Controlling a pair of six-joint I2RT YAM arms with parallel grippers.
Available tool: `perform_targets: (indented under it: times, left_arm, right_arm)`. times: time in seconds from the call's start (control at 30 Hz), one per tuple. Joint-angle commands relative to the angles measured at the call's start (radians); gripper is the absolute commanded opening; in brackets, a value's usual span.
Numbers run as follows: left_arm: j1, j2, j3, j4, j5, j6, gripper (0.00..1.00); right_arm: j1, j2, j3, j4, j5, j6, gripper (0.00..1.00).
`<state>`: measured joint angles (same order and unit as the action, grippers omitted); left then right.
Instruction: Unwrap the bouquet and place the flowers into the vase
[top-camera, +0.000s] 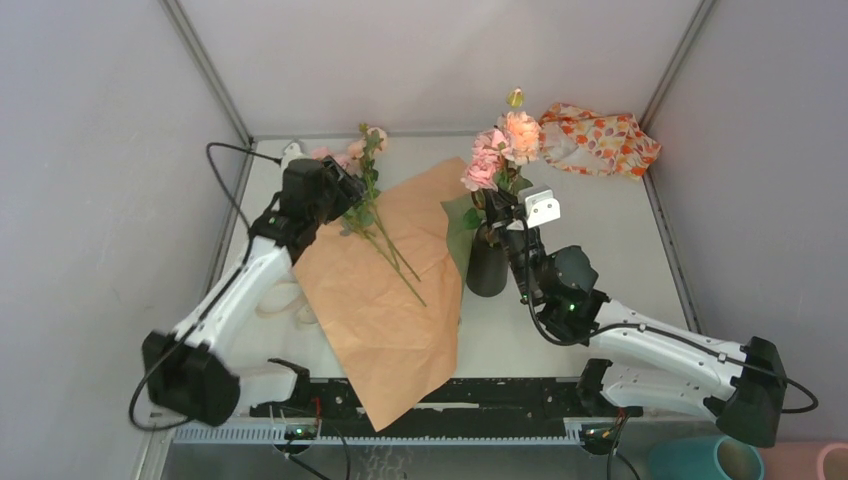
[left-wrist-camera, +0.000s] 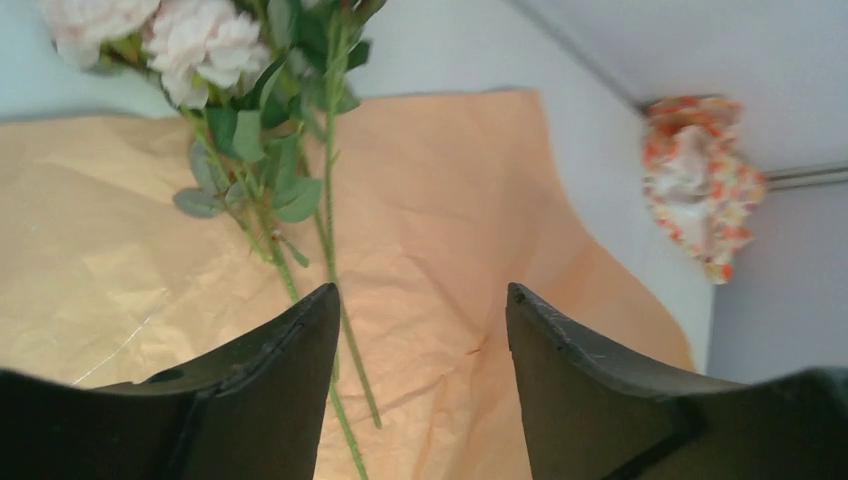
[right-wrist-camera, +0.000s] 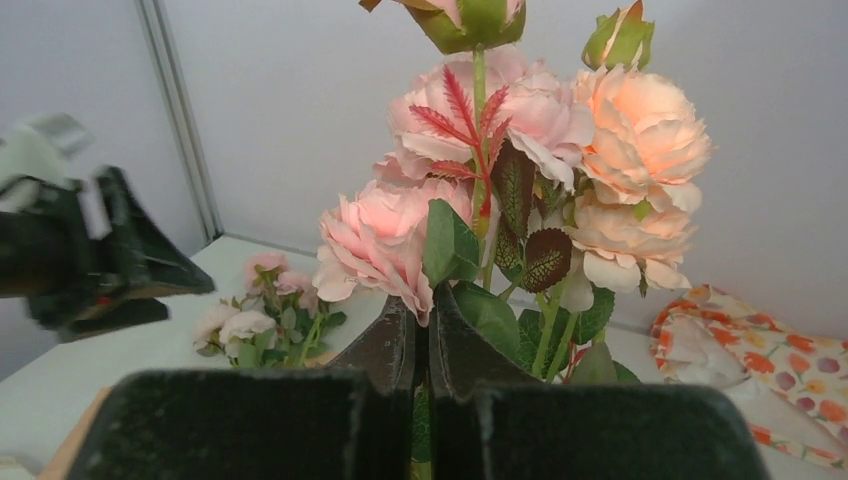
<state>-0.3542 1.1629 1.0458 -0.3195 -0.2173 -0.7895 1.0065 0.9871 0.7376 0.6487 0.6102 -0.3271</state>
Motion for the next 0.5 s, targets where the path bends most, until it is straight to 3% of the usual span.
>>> perform_targets:
  times: [0.0,0.23,0.47]
  left_arm:
    - [0.067,0.25,0.154,-0.095,0.178,-0.092,0.64]
    - [0.097,0.658,0.484,-0.175,0.177,-0.073,0.62]
    - [0.13,0.94,0.818,-0.338,0.144,-0.07,0.62]
  right_arm:
    - [0.015,-0.036,-0.001,-0.042,-0.004,0.054,0.06]
    - [0.027,-0.053,0.0,-0.082,-0.031,0.093,0.06]
    - [0.03,-0.063,0.0,-0.105,-0.042,0.107,0.06]
